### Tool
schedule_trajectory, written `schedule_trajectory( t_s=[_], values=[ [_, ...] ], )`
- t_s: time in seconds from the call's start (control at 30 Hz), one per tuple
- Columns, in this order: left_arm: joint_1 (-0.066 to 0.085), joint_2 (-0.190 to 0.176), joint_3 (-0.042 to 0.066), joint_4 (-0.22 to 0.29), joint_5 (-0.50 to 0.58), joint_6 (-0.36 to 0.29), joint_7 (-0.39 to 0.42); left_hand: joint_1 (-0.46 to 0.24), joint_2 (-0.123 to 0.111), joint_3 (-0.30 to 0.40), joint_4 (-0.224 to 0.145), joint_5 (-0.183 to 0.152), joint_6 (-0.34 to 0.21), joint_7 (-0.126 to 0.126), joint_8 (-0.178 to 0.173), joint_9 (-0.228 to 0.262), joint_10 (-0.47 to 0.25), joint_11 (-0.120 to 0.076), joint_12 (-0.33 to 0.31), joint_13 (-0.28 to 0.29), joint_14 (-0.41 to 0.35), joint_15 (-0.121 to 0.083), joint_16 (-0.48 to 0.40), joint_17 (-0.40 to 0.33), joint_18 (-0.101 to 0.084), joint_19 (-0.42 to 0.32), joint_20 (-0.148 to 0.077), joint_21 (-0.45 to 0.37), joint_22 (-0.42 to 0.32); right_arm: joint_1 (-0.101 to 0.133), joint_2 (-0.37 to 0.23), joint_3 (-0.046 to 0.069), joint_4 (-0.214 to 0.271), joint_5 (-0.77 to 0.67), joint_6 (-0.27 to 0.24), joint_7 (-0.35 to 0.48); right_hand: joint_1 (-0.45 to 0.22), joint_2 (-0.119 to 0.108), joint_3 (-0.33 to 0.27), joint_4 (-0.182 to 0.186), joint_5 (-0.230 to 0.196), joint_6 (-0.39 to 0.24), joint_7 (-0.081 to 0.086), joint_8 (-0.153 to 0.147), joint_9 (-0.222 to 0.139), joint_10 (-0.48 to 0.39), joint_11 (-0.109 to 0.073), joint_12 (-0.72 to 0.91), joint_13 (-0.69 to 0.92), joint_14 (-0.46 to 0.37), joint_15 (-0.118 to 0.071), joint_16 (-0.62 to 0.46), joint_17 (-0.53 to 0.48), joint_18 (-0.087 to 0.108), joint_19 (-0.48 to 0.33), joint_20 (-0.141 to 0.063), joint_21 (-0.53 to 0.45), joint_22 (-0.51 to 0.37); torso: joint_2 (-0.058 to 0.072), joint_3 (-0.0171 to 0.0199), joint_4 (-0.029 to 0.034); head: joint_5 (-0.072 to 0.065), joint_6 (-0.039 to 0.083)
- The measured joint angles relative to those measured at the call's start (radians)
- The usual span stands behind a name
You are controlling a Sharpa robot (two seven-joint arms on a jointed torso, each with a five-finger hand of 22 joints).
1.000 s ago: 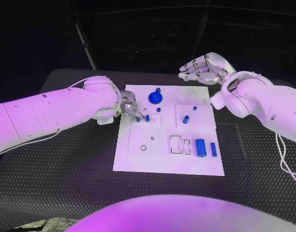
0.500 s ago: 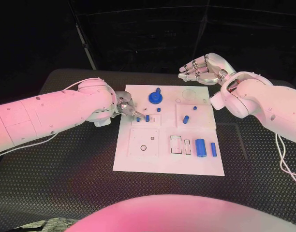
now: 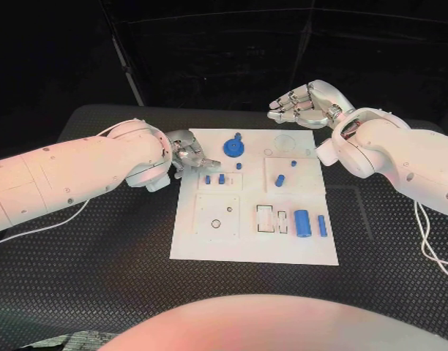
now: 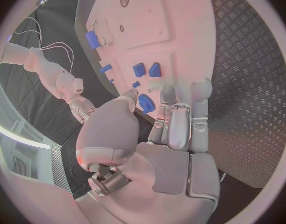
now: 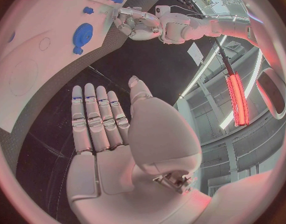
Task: Assemble the parts on the task board
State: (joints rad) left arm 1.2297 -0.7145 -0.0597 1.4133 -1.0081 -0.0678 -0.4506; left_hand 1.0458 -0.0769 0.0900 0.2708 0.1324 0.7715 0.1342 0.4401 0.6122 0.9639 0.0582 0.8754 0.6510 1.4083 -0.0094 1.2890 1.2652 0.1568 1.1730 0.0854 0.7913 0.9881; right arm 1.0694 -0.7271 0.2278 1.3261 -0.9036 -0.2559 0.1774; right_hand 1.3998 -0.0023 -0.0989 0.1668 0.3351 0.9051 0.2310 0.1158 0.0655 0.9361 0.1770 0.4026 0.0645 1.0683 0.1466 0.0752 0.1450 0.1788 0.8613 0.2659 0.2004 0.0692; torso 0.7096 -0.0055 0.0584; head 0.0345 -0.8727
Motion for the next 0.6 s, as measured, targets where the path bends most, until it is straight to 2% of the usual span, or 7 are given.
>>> schedule_trajectory(
  t_s=[0.1,0.2,0.27,0.3,0.37,0.47,0.6],
  values=[
    [0.0,0.007,0.0,0.001,0.006,-0.049,0.061,0.12,-0.002,-0.006,-0.029,-0.009,-0.029,0.029,-0.03,-0.05,-0.1,0.03,-0.069,-0.052,-0.206,0.028,-0.304,-0.253,0.006,-0.103,0.029,-0.167,-0.111,0.0,0.0,0.0,0.0,0.0,0.0,0.0,0.0,0.0,0.0,0.0,0.0,0.0,0.0,0.0,0.0,0.0,0.0,0.0,0.0,0.0,0.0,0.0,0.0,0.0,0.0,0.0,0.0,0.0,0.0,0.0002,0.0,-0.002,0.0],
    [-0.002,0.021,0.0,0.0,-0.01,-0.097,0.137,0.248,0.006,0.014,-0.075,-0.009,-0.032,0.034,-0.053,-0.101,-0.152,0.049,-0.139,-0.116,-0.315,0.048,-0.463,-0.386,0.006,-0.145,0.05,-0.257,-0.176,0.0,0.0,0.0,0.0,0.0,0.0,0.0,0.0,0.0,0.0,0.0,0.0,0.0,0.0,0.0,0.0,0.0,0.0,0.0,0.0,0.0,0.0,0.0,0.0,0.0,0.0,0.0,0.0,0.0,0.0,0.0003,0.0,-0.005,0.0],
    [-0.007,0.031,-0.001,-0.001,-0.04,-0.129,0.195,0.329,0.005,0.03,-0.107,-0.009,-0.012,0.033,-0.074,-0.145,-0.157,0.05,-0.191,-0.17,-0.329,0.049,-0.507,-0.432,0.009,-0.147,0.057,-0.299,-0.213,0.0,0.0,0.0,0.0,0.0,0.0,0.0,0.0,0.0,0.0,0.0,0.0,0.0,0.0,0.0,0.0,0.0,0.0,0.0,0.0,0.0,0.0,0.0,0.0,0.0,0.0,0.0,0.0,0.0,0.001,0.0003,0.0,-0.006,0.0],
    [-0.009,0.036,-0.001,-0.001,-0.06,-0.144,0.224,0.356,0.001,0.038,-0.114,-0.009,0.004,0.029,-0.088,-0.171,-0.153,0.054,-0.217,-0.201,-0.329,0.049,-0.52,-0.45,0.021,-0.139,0.058,-0.314,-0.228,0.0,0.0,0.0,0.0,0.0,0.0,0.0,0.0,0.0,0.0,0.0,0.0,0.0,0.0,0.0,0.0,0.0,0.0,0.0,0.0,0.0,0.0,0.0,0.0,0.0,0.0,0.0,0.0,0.0,0.001,0.0003,0.0,-0.007,0.0],
    [-0.014,0.046,-0.002,-0.004,-0.111,-0.171,0.283,0.392,-0.009,0.045,-0.121,-0.009,0.038,0.025,-0.121,-0.232,-0.125,0.048,-0.278,-0.274,-0.321,0.041,-0.538,-0.486,0.022,-0.116,0.058,-0.341,-0.258,0.0,0.001,0.0,0.0,0.001,0.0,0.0,0.0,0.0,0.0,0.0,0.0,0.0,0.0,0.0,0.0,0.0,0.0,0.0,0.0,0.0,0.0,0.0,-0.001,0.0,0.0,0.0,0.0,0.0,0.001,0.0003,-0.0003,-0.008,0.0],
    [-0.018,0.065,-0.004,-0.014,-0.189,-0.195,0.348,0.41,-0.016,0.047,-0.124,-0.009,0.074,0.017,-0.162,-0.305,-0.097,0.045,-0.342,-0.357,-0.293,0.041,-0.543,-0.524,0.022,-0.079,0.054,-0.363,-0.287,0.0,0.001,0.0,0.0,0.001,0.0,0.0,0.0,0.0,0.0,0.0,0.0,0.0,0.0,0.0,0.0,0.0,0.0,0.0,0.0,0.0,0.0,0.0,-0.001,0.0,0.0,0.0,0.0,0.0,0.001,0.0005,-0.0011,-0.011,0.0],
    [-0.022,0.09,-0.007,-0.036,-0.281,-0.207,0.395,0.417,-0.023,0.041,-0.129,-0.009,0.08,0.014,-0.189,-0.35,-0.113,0.053,-0.393,-0.414,-0.275,0.047,-0.542,-0.549,0.022,-0.059,0.055,-0.37,-0.3,-0.001,0.001,0.0,0.0,0.001,0.0,0.0,0.0,0.0,0.0,0.0,0.0,0.0,0.0,0.0,0.0,0.0,0.0,0.0,0.0,0.0,0.0,0.0,-0.001,0.0,0.0,0.0,0.0,0.0,0.001,0.0007,-0.0016,-0.015,0.0]
  ],
)
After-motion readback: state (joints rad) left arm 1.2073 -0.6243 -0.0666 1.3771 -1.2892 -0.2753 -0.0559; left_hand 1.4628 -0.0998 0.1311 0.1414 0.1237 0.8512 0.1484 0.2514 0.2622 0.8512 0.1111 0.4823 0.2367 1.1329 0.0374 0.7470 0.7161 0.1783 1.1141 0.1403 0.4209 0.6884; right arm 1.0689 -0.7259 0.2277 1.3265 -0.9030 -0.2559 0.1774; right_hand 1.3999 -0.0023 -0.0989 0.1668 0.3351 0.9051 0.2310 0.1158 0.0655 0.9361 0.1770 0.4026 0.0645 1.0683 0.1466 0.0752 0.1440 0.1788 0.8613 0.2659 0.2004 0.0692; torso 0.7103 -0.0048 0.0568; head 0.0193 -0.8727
